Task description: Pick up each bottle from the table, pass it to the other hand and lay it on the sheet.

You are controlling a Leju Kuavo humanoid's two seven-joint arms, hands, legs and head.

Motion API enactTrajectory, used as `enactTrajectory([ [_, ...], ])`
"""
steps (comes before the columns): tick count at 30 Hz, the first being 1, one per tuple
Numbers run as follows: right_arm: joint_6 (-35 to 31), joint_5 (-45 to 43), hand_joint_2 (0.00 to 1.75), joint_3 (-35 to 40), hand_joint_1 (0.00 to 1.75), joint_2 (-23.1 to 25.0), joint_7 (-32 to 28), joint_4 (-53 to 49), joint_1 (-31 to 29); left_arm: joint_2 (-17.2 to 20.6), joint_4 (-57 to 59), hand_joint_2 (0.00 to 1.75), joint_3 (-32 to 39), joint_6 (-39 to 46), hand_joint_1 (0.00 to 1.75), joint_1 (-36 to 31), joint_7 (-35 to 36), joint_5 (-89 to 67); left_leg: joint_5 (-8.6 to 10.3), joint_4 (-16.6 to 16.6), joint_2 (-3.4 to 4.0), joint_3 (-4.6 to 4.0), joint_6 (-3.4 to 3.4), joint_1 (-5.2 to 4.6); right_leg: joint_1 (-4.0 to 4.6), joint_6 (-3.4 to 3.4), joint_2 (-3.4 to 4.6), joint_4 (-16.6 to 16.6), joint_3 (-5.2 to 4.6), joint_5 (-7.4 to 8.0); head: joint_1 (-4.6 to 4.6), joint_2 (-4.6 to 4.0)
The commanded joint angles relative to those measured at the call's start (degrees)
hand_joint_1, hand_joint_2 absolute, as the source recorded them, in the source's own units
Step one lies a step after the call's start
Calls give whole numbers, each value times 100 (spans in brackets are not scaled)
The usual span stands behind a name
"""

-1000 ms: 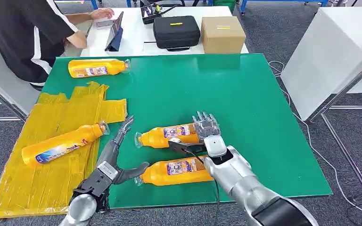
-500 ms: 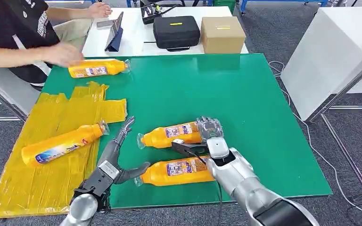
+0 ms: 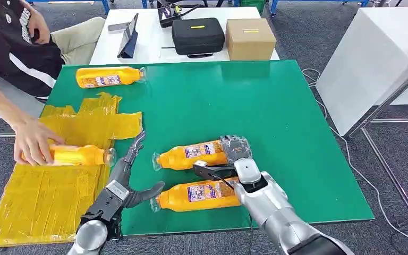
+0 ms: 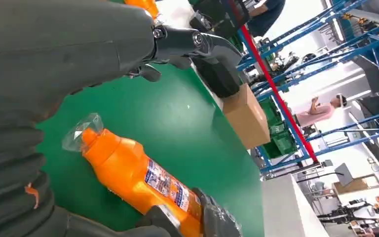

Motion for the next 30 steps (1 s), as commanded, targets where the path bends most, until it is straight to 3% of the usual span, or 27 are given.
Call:
enactTrajectory([
  [1, 39, -2, 175, -190, 175, 1, -88, 16, 262, -18, 112, 175, 142, -13, 0, -33, 37, 5, 3, -7, -8, 2, -18, 6, 5, -4, -9, -12, 8, 2, 0, 0],
  [13, -944, -308, 175, -761, 175, 33, -290, -1068, 748, 17, -95, 175, 276, 6, 0, 85, 81, -17, -1, -2, -4, -4, -14, 2, 2, -4, -4, -3, -1, -2, 0, 0],
  [18, -1893, -886, 175, -995, 175, 50, -623, -1776, 1088, 3, -179, 175, 257, 9, 0, 101, 93, -54, -4, 1, -7, -19, -19, 2, 1, -5, -1, 1, -13, -3, 0, 0],
  [22, -2106, -865, 175, -919, 175, 17, -498, -2090, 1170, -9, -309, 175, 125, 547, 0, 16, 229, -641, -6, 4, -8, -26, -18, 2, 3, -5, -2, 3, -20, -6, 0, 2],
  [30, -2393, -901, 175, -940, 175, 122, -570, -1991, 1132, 65, -316, 175, 38, 554, 0, 6, 123, -121, -1, 1, -7, -32, -11, 1, 1, -3, -1, 1, -28, -1, 0, 2],
])
